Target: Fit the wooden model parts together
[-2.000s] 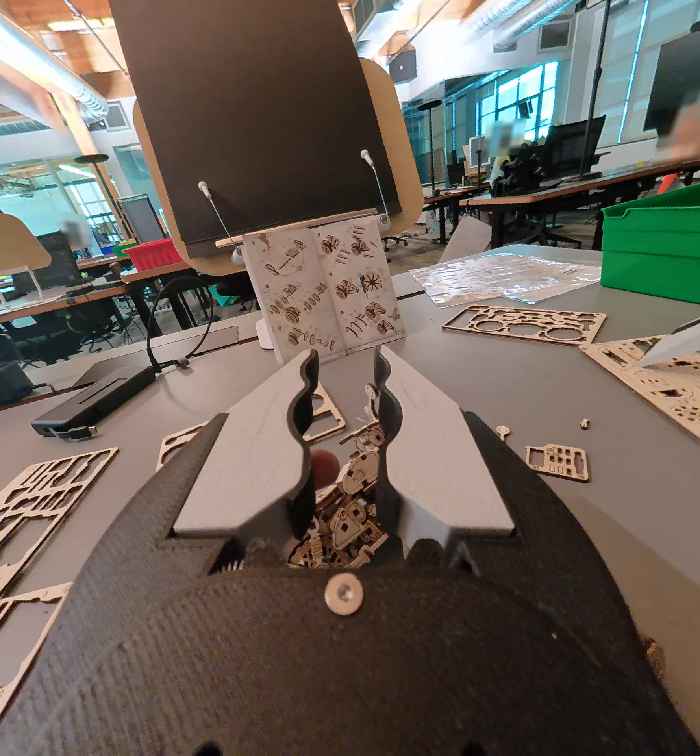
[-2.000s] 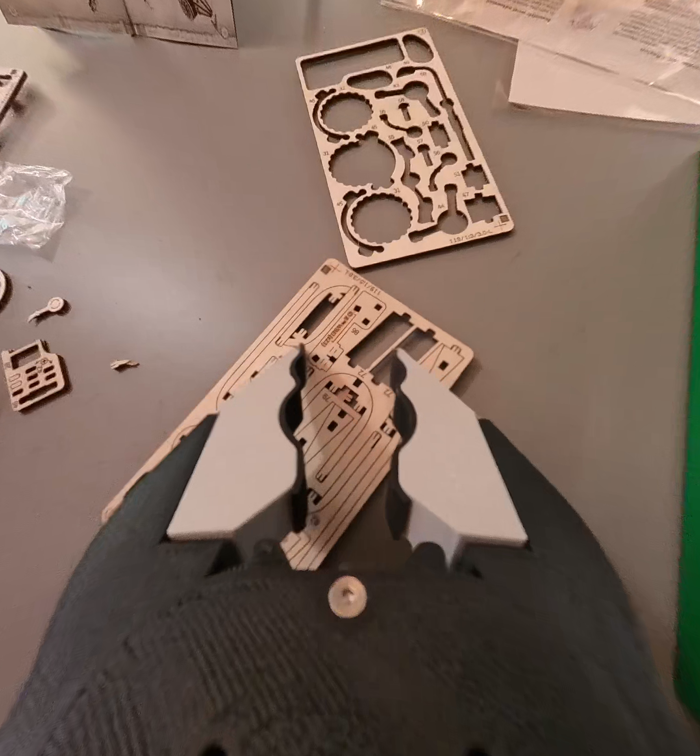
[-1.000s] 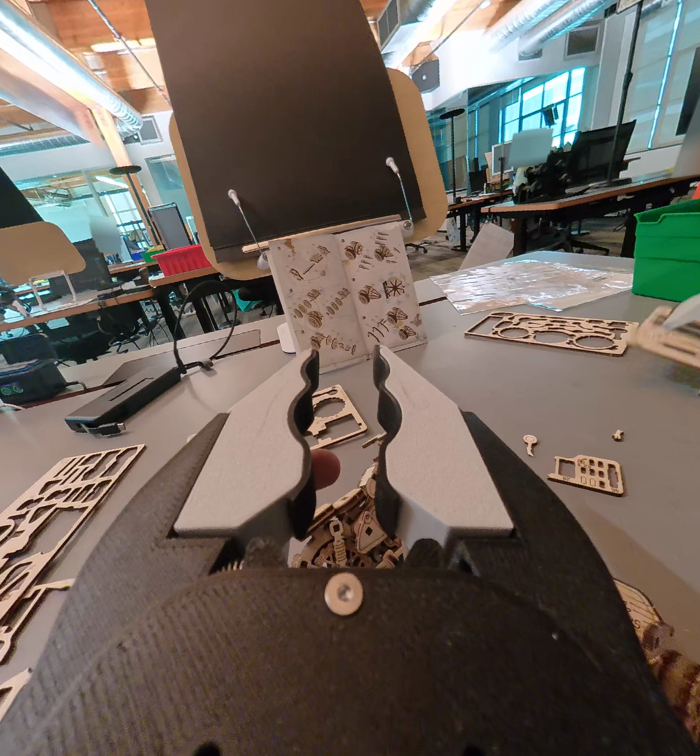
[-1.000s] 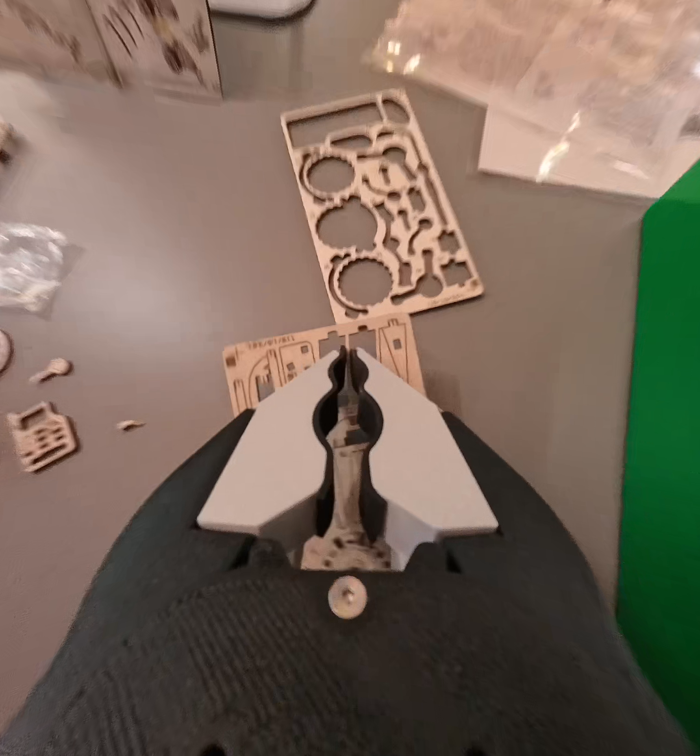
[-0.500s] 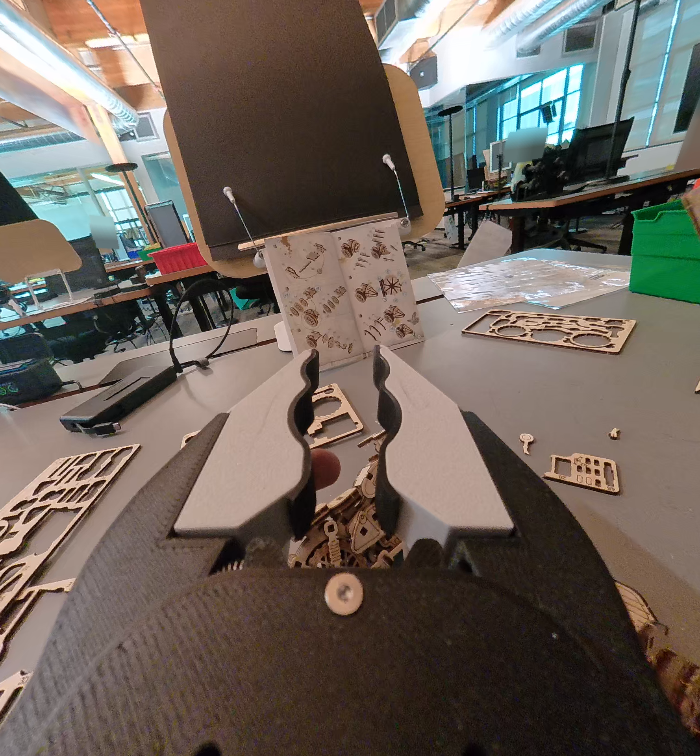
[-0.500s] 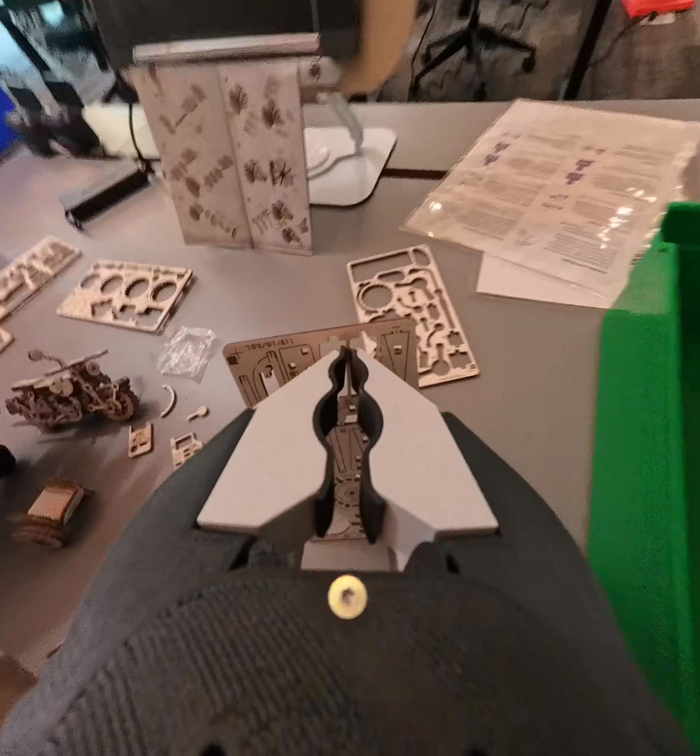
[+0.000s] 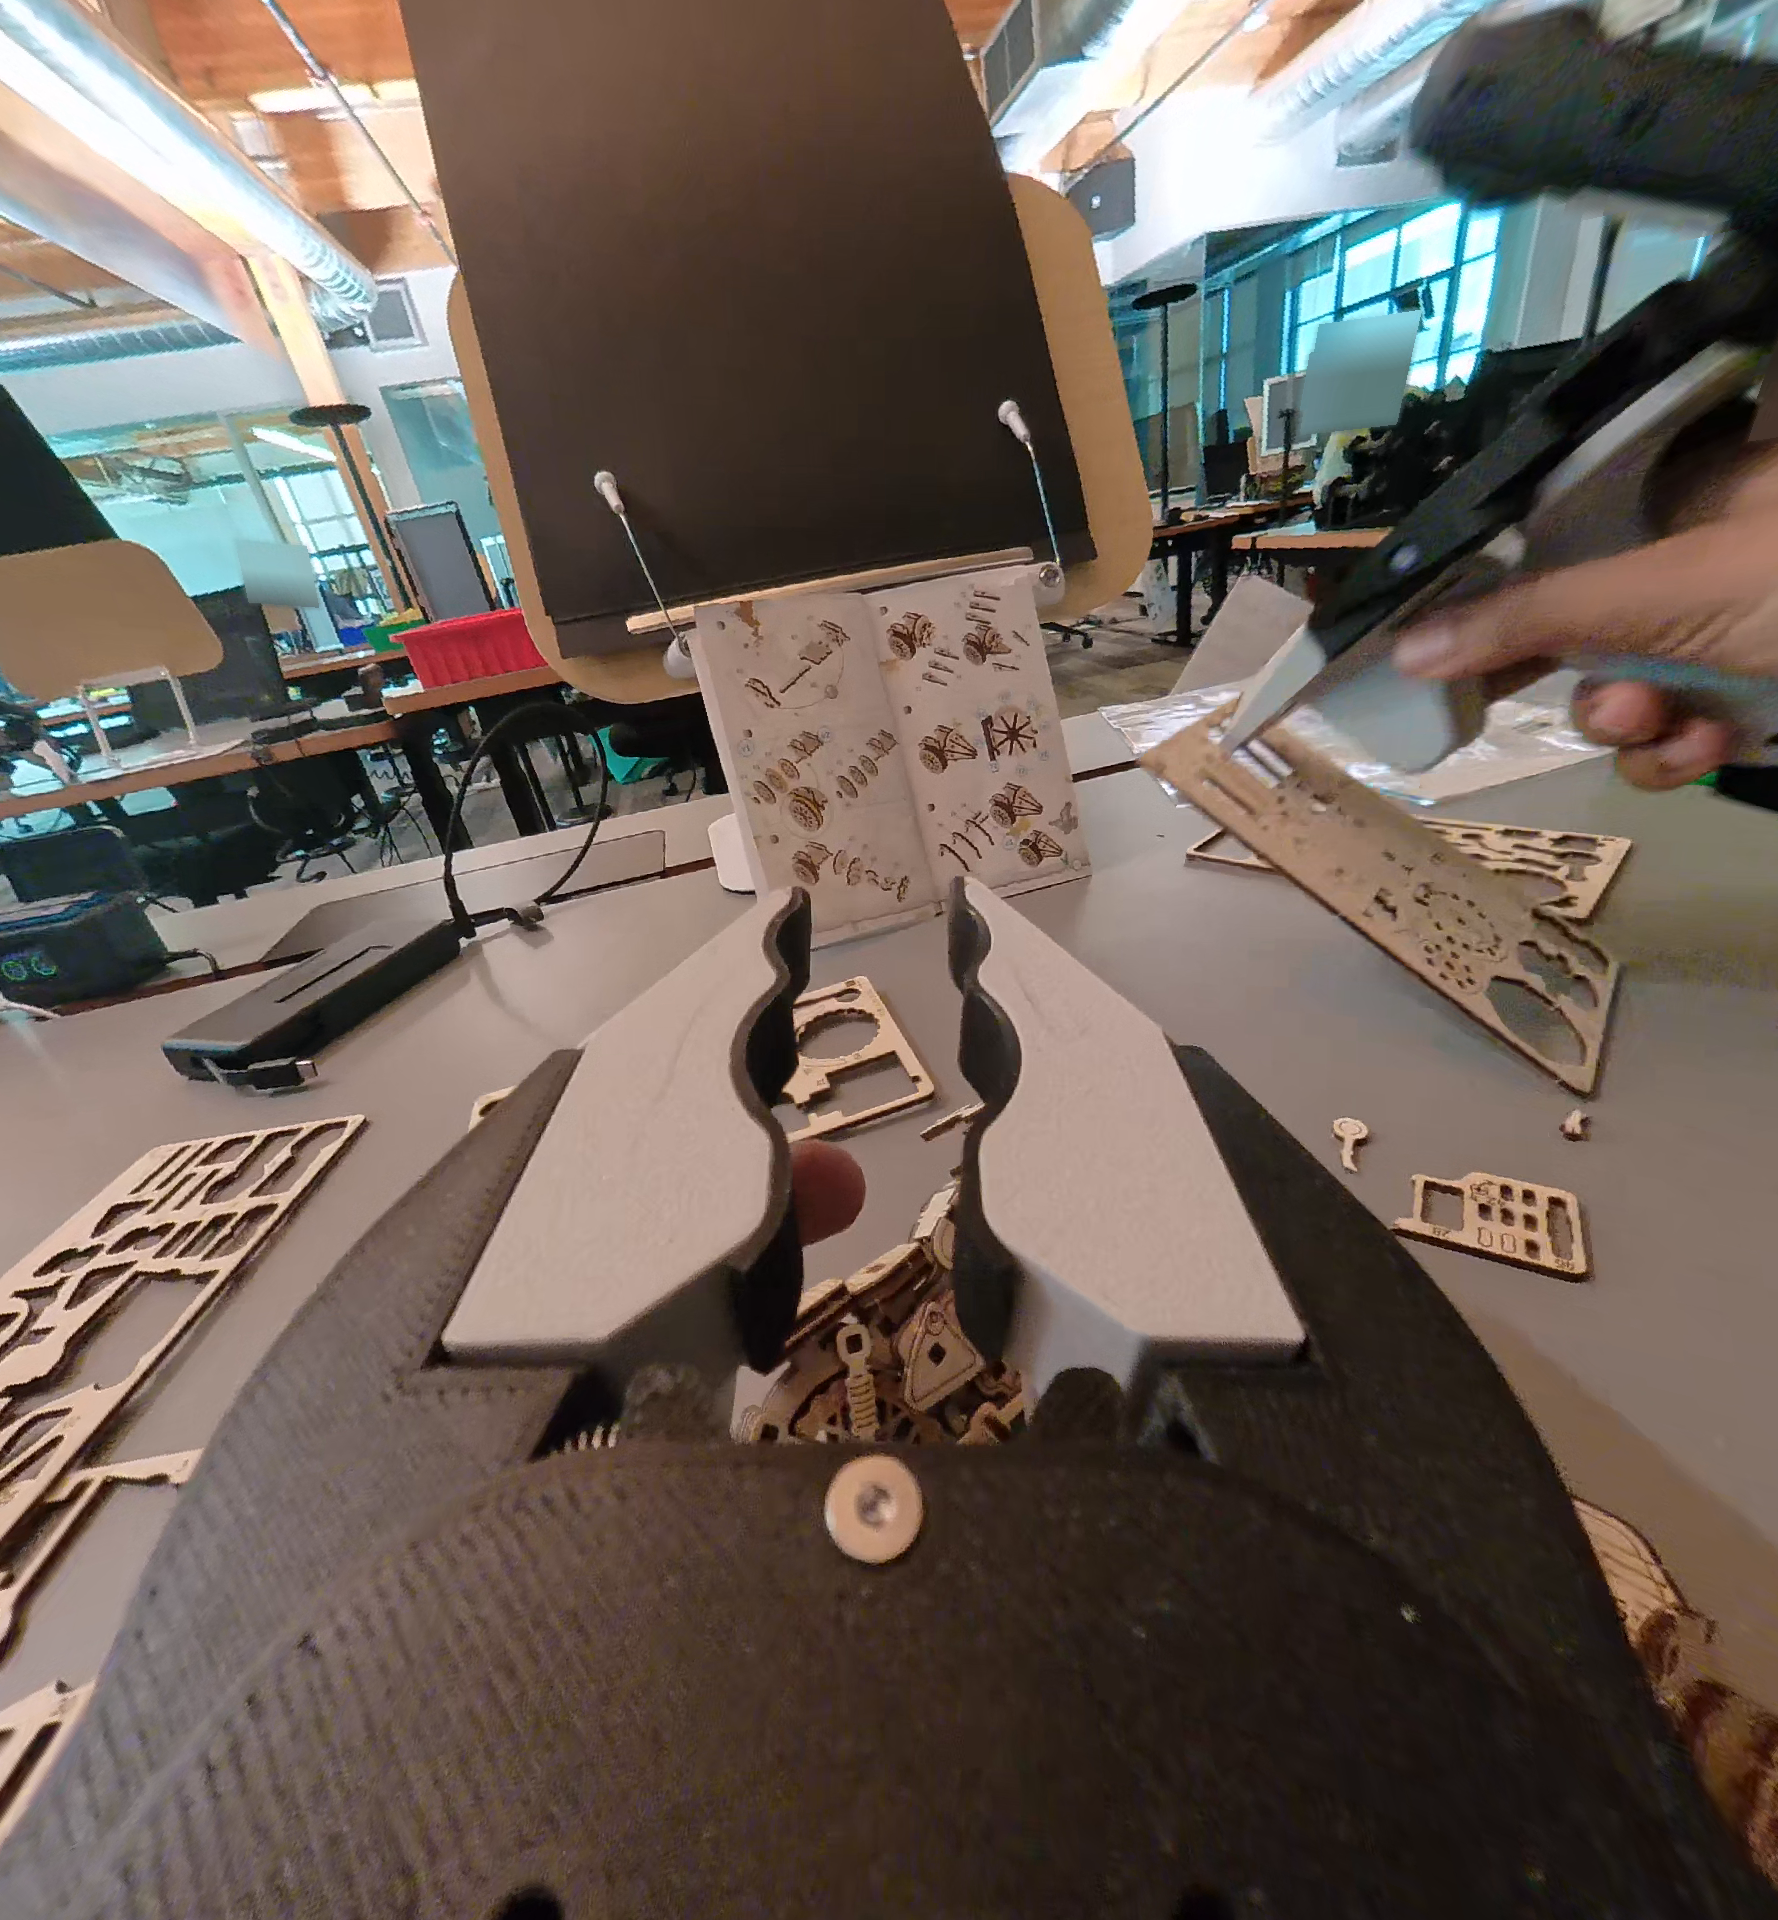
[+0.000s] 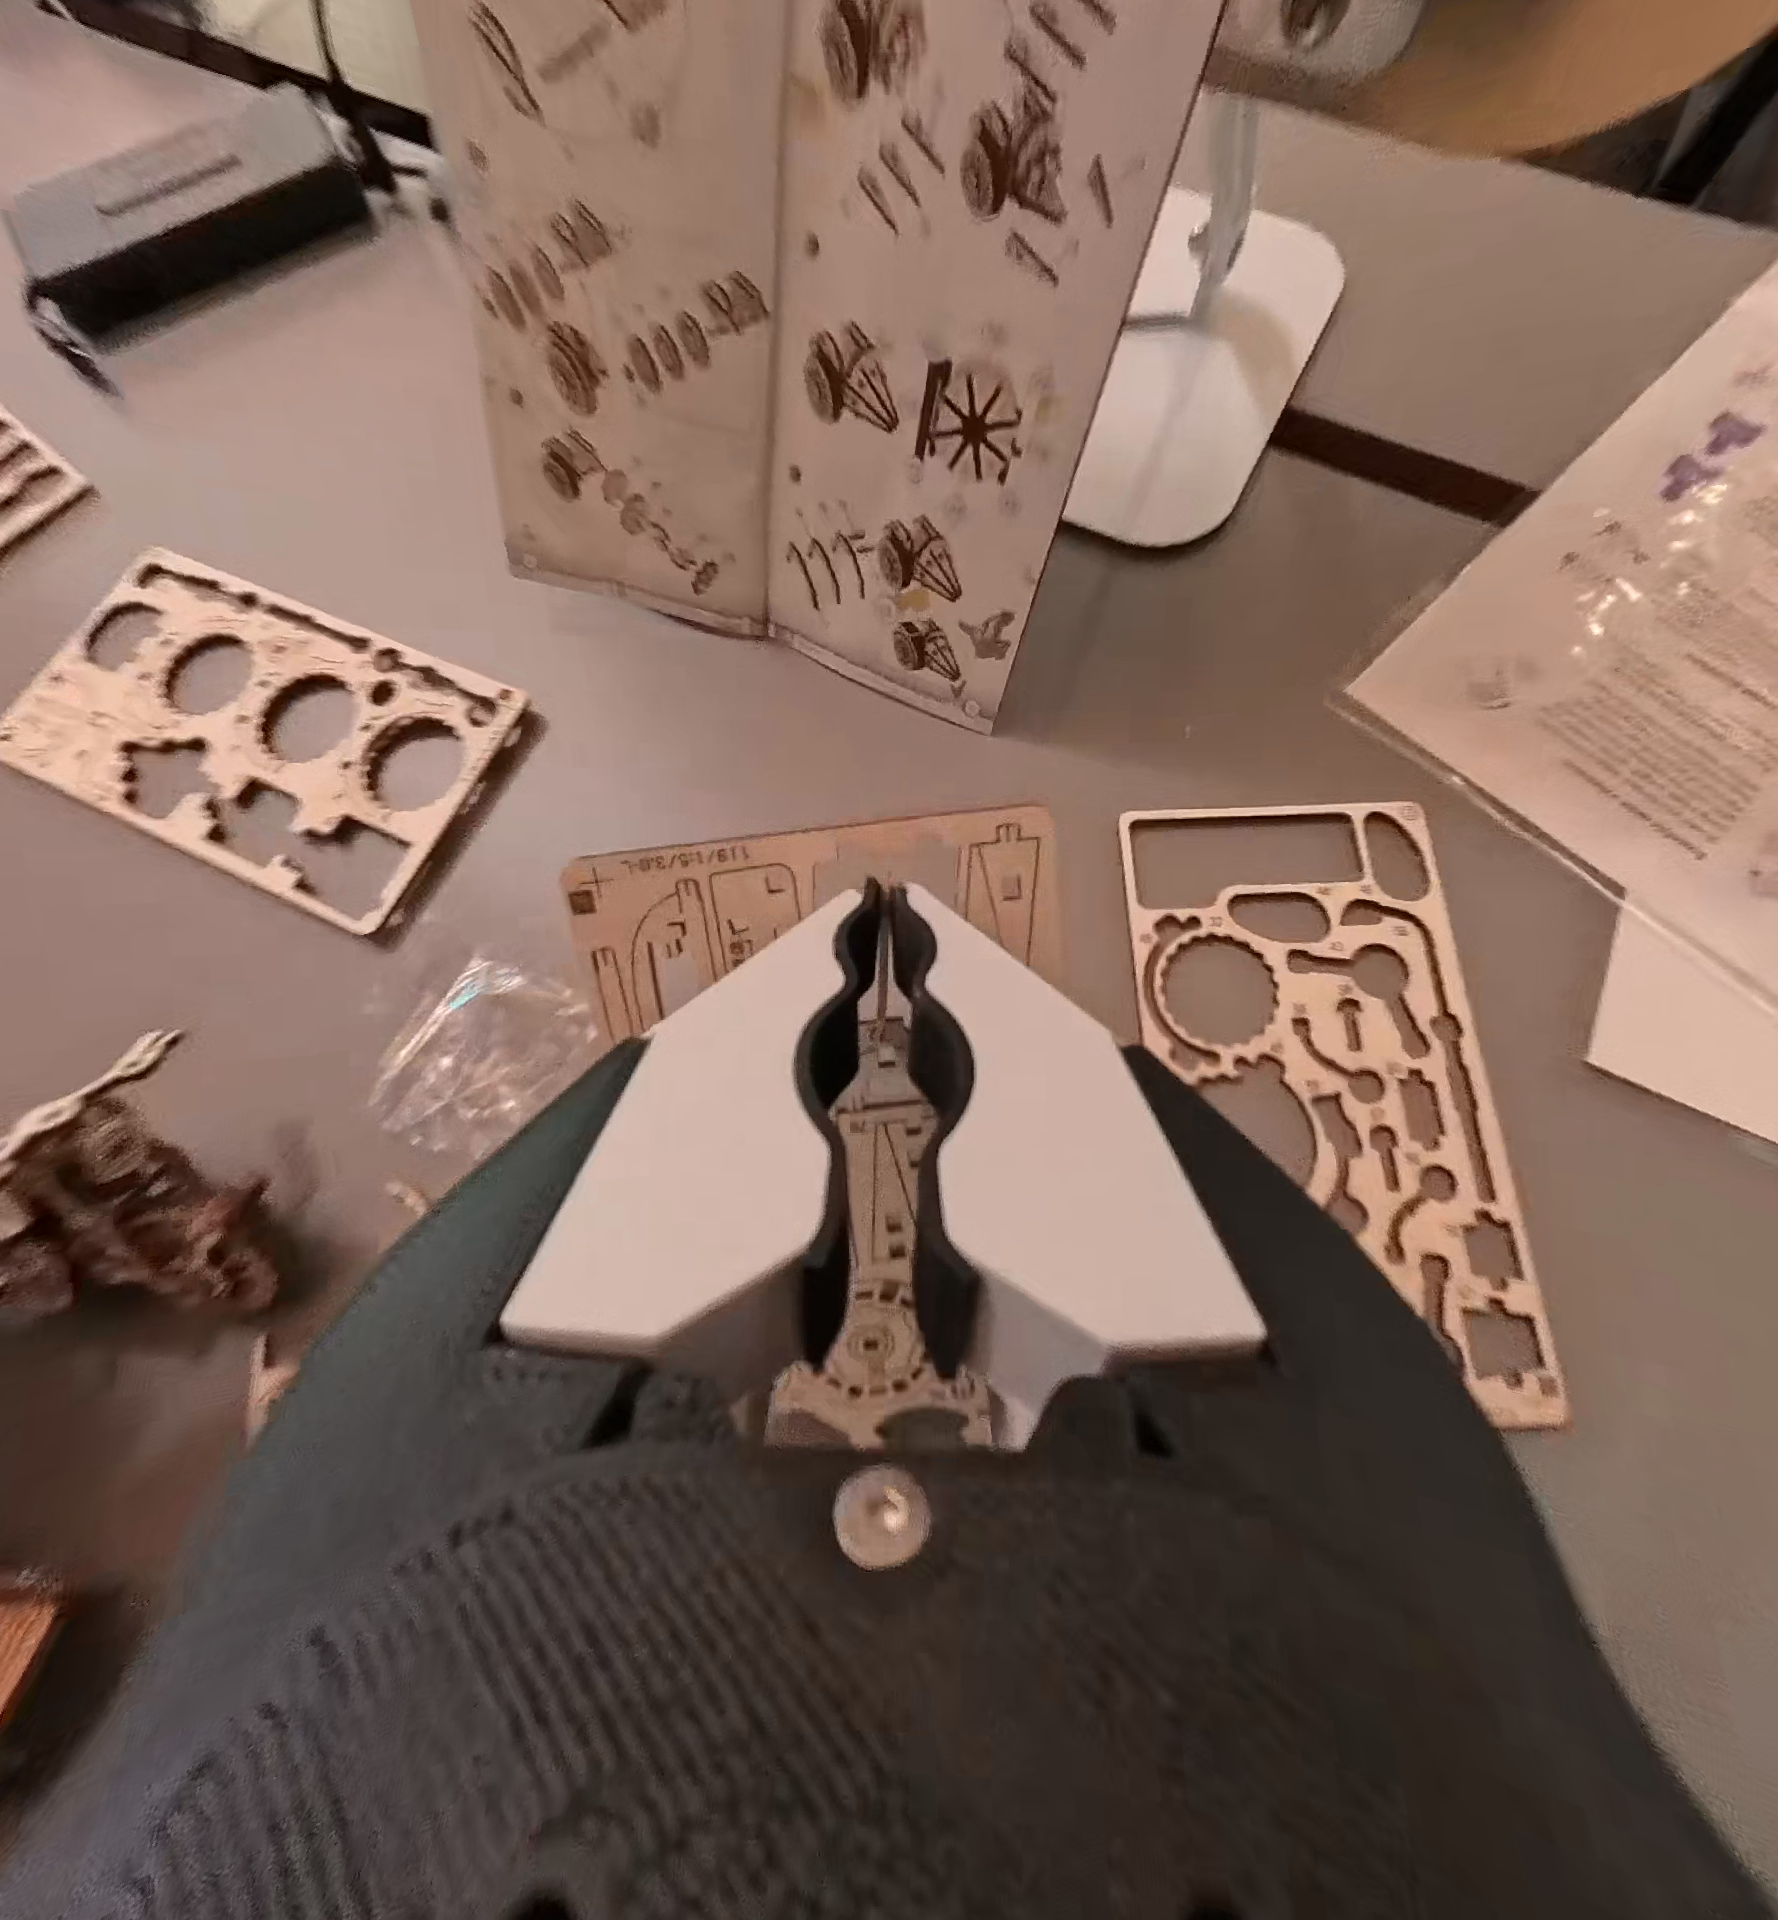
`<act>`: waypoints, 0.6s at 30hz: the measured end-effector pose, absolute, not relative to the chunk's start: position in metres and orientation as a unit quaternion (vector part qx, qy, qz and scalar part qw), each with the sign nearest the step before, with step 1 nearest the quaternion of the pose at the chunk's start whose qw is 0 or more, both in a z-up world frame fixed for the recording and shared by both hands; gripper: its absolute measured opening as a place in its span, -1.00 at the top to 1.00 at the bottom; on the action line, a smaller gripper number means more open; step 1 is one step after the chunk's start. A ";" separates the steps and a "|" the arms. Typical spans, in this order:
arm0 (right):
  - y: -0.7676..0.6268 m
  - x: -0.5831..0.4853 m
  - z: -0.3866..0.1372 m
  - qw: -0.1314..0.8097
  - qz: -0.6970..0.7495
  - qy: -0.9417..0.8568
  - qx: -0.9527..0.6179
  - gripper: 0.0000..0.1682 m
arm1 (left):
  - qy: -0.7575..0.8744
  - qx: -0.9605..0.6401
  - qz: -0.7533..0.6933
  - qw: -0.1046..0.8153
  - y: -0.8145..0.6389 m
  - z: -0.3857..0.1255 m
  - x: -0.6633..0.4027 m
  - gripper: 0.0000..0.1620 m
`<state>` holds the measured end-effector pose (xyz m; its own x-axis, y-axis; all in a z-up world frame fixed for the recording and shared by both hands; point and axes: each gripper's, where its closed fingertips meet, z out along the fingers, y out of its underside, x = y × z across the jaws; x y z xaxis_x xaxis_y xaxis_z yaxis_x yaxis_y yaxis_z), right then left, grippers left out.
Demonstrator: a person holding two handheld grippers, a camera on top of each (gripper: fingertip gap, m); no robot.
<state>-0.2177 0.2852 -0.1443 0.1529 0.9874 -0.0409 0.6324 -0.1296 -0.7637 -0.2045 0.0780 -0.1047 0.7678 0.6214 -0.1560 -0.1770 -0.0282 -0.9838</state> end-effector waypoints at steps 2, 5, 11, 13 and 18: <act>0.292 -0.227 -0.161 0.308 0.268 -0.584 -0.701 1.00 | -0.170 -0.652 0.293 0.678 0.078 -0.104 -0.204 0.72; 0.294 -0.235 -0.173 0.322 0.264 -0.591 -0.691 1.00 | -0.173 -0.652 0.283 0.682 0.079 -0.104 -0.203 0.72; 0.295 -0.217 -0.167 0.336 0.264 -0.596 -0.680 0.77 | -0.179 -0.650 0.282 0.682 0.077 -0.104 -0.206 0.72; 0.294 -0.199 -0.160 0.337 0.272 -0.595 -0.677 0.67 | -0.182 -0.651 0.280 0.682 0.076 -0.104 -0.207 0.72; 0.285 -0.120 -0.154 0.377 0.260 -0.618 -0.639 0.66 | -0.184 -0.649 0.283 0.682 0.075 -0.104 -0.209 0.72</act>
<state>-0.1202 0.2853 -0.1538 0.1009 0.9861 0.1322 0.5938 0.0469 -0.8032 -0.2087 0.0753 -0.1040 0.7726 0.6242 -0.1161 -0.1465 -0.0026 -0.9892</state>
